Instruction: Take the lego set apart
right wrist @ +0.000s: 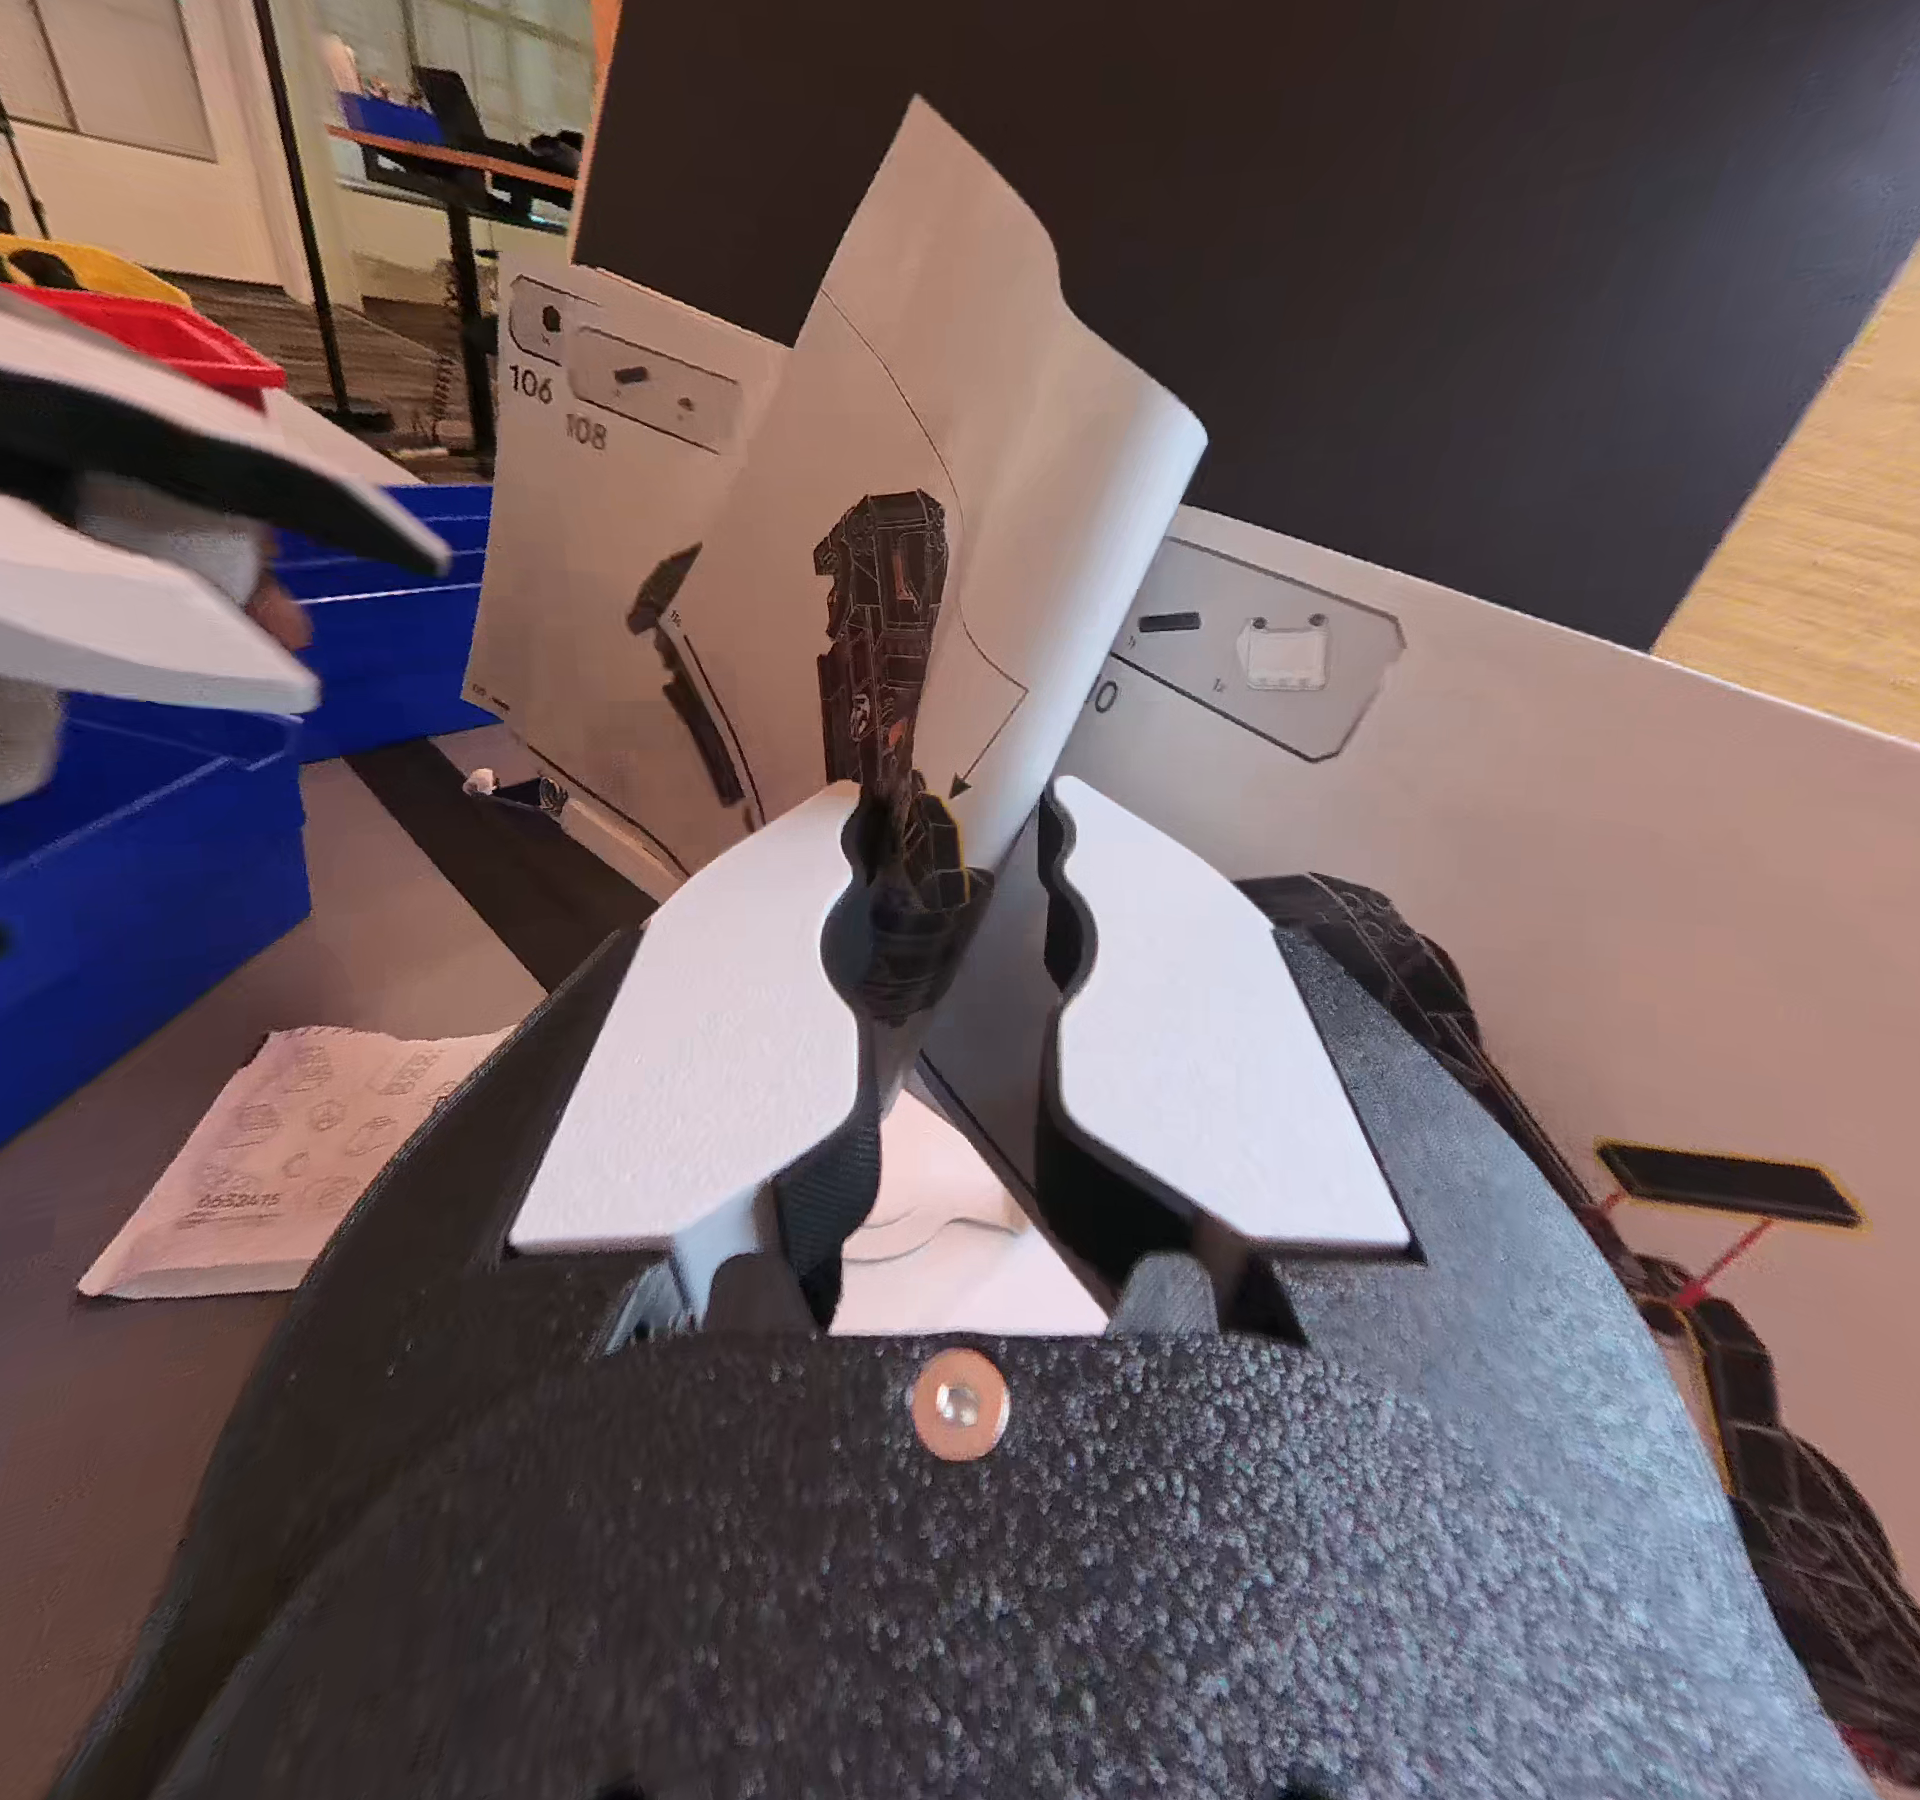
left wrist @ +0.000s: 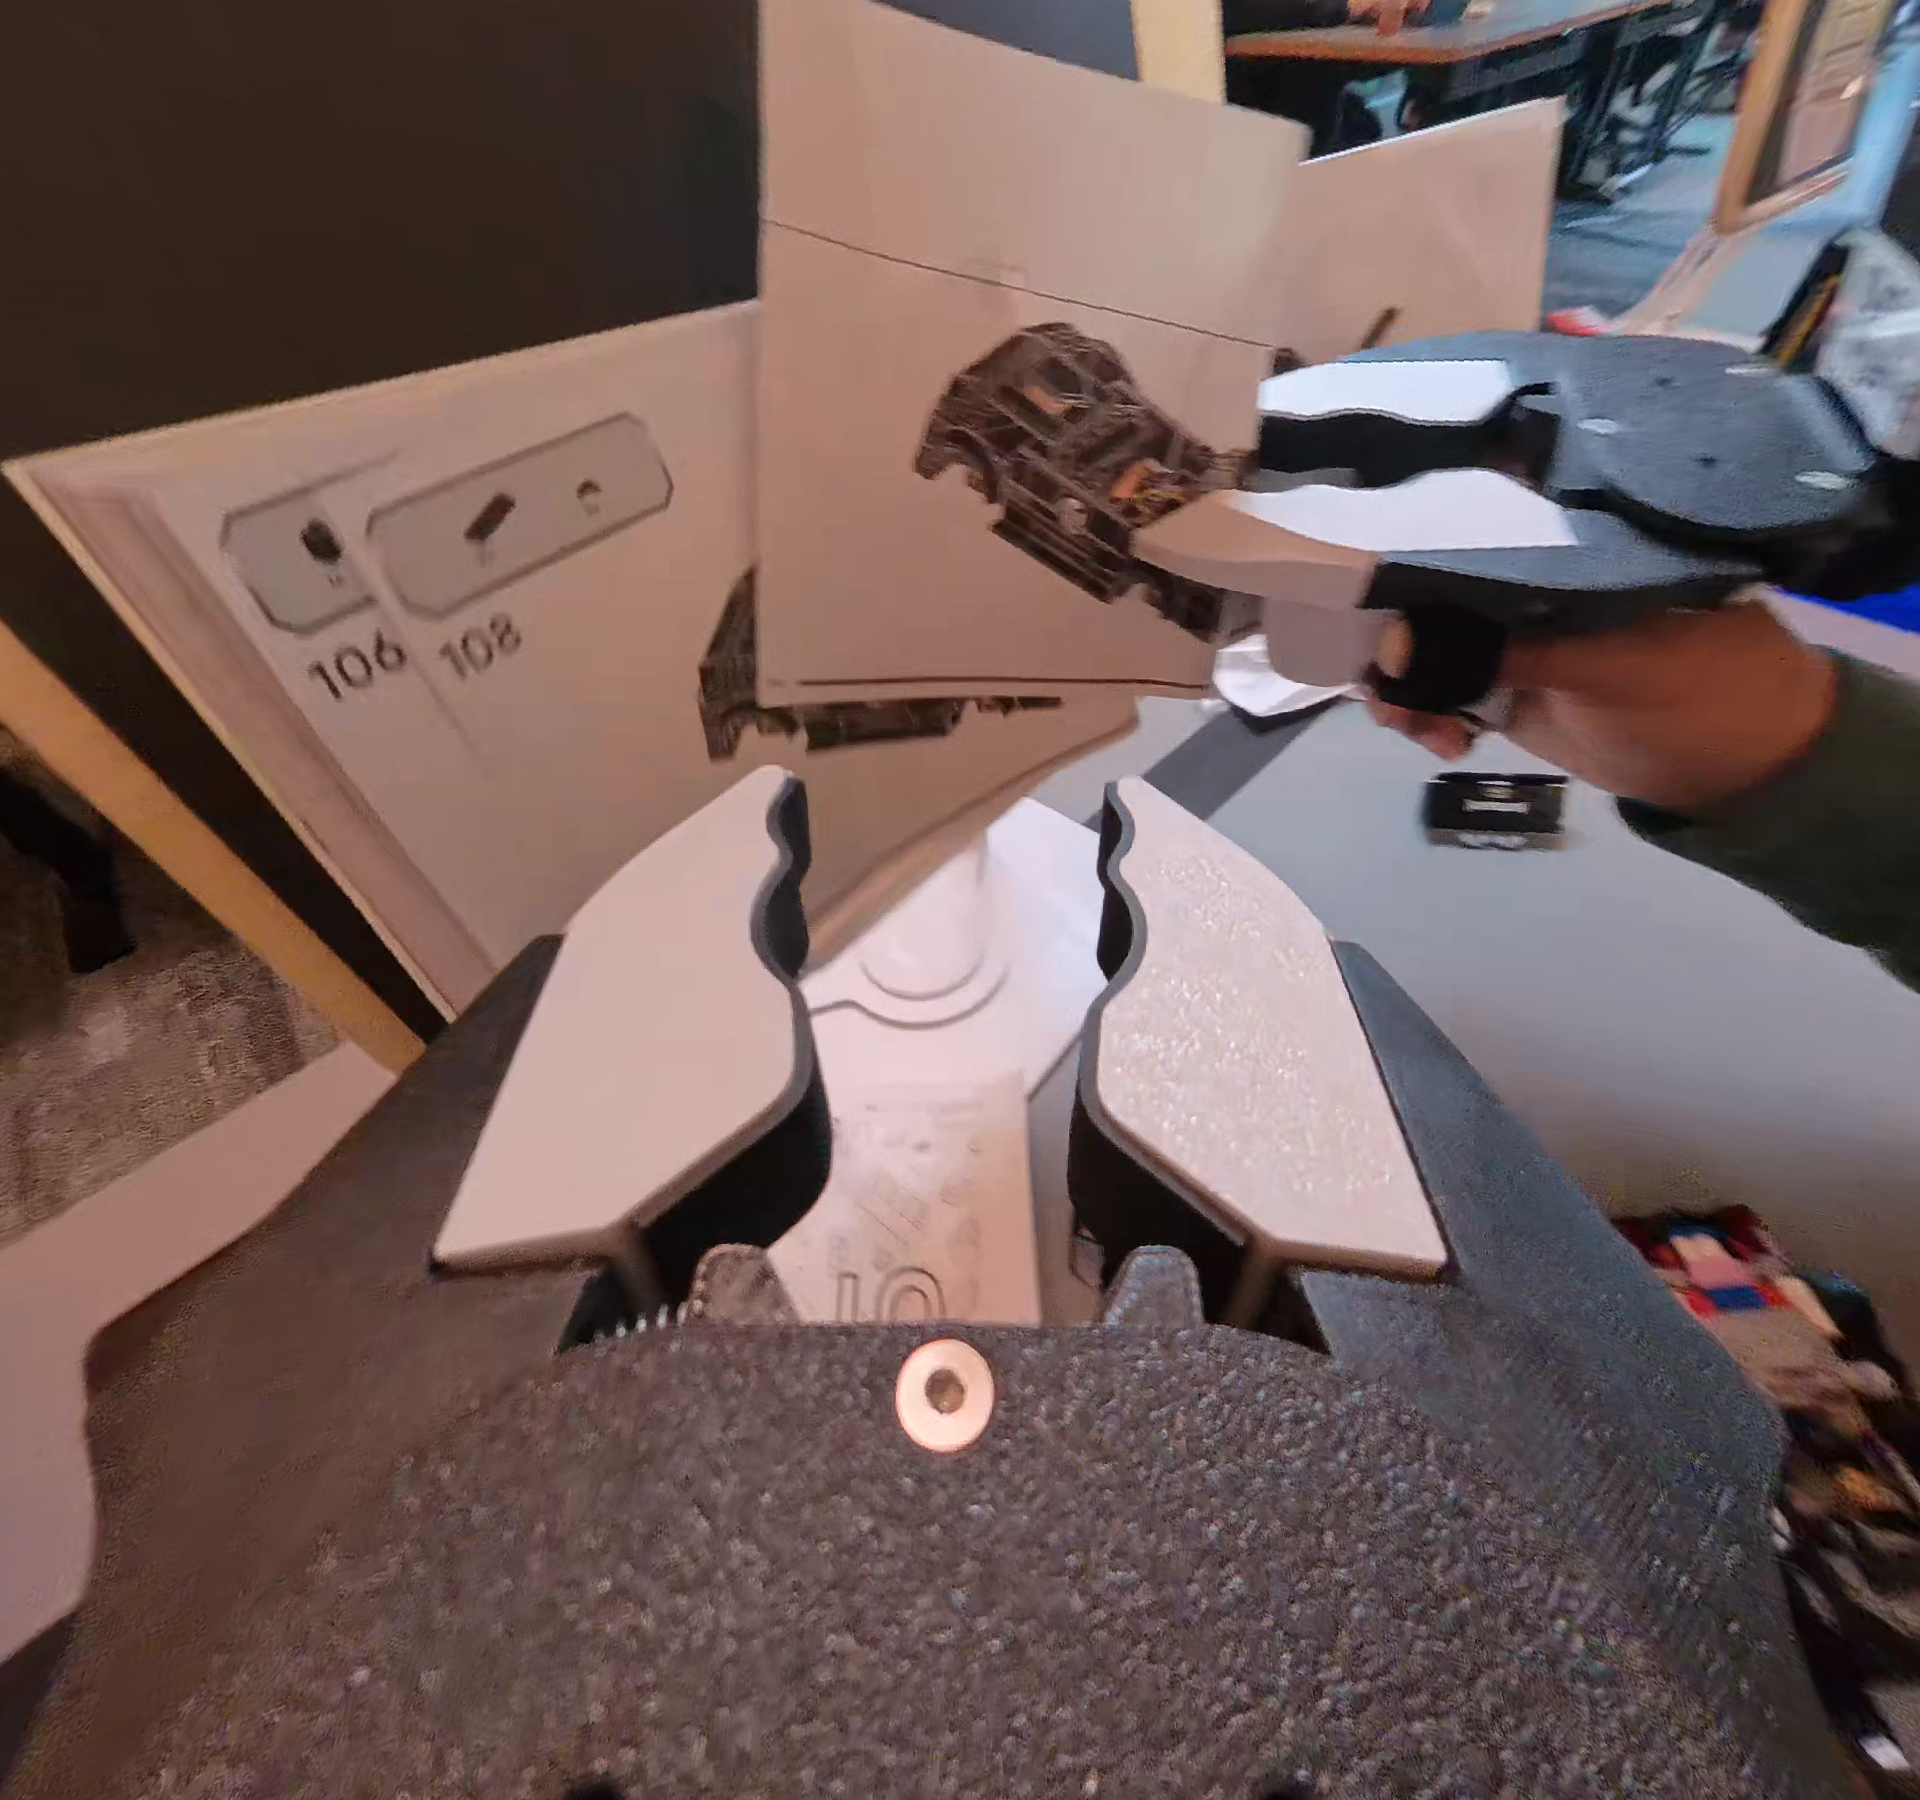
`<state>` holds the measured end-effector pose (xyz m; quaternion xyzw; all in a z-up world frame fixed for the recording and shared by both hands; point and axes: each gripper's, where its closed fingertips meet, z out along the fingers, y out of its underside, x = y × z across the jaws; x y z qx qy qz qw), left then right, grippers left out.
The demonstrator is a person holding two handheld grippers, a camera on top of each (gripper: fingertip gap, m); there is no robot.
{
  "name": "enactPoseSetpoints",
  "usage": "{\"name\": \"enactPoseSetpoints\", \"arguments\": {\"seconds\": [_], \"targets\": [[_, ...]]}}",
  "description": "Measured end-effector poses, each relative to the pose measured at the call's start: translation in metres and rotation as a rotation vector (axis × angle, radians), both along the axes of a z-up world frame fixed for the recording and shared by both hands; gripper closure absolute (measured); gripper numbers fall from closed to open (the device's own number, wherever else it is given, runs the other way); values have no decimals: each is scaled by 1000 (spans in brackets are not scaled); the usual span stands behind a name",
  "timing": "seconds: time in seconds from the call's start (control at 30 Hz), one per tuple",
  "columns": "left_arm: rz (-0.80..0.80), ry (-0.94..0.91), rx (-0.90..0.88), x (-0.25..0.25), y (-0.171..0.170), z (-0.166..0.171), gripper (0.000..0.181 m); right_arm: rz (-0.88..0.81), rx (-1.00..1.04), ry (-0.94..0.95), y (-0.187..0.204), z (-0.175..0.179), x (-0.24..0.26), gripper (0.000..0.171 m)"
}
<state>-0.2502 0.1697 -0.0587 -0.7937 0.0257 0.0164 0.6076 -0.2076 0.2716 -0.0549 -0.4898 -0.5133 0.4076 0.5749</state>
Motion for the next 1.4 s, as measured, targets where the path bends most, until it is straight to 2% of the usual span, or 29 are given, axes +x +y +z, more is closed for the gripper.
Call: {"name": "enactPoseSetpoints", "arguments": {"seconds": [0.1, 0.2, 0.4, 0.5, 0.6, 0.7, 0.77, 0.83, 0.97, 1.0, 1.1, 1.13, 1.17, 1.27, 1.4], "targets": [[15, 29, -26, -13, 22, 0, 121, 21, -32, 5, 5, -3, 5, 143], [-18, 22, -31, -11, 38, 1, 122, 44, -82, 28, 12, -3, 11, 143], [-99, 27, -62, 21, 65, -10, 144, 26, -145, 69, 26, -7, 27, 143], [-193, 43, -26, 54, 74, -8, 176, -68, -169, 112, 42, -4, 43, 136], [-250, 87, -6, 84, 80, -12, 181, -148, -200, 245, 51, 21, 76, 126], [-283, 128, 3, 103, 89, -18, 181, -111, -200, 285, 34, 40, 95, 119], [-307, 121, 4, 114, 98, -22, 181, -84, -165, 264, 17, 48, 99, 116], [-334, 102, -6, 125, 105, -29, 181, -67, -120, 225, 3, 53, 97, 123], [-337, 134, -32, 139, 100, -42, 179, -19, -57, 39, -5, 49, 67, 125], [-324, 135, -34, 138, 95, -45, 178, 2, -46, -30, -7, 44, 55, 123], [-274, 99, -8, 128, 77, -44, 177, 21, -32, -204, -16, 22, 18, 98], [-256, 83, 1, 123, 71, -43, 178, -10, -5, -236, -14, 15, 6, 98], [-232, 69, -9, 116, 65, -45, 177, -58, 25, -257, -8, 8, -4, 104], [-139, 43, 28, 89, 46, -40, 173, -144, 85, -256, 5, -6, -18, 140], [90, 27, 122, 20, 17, -20, 160, -167, 21, -198, 16, -7, -8, 155]]}}
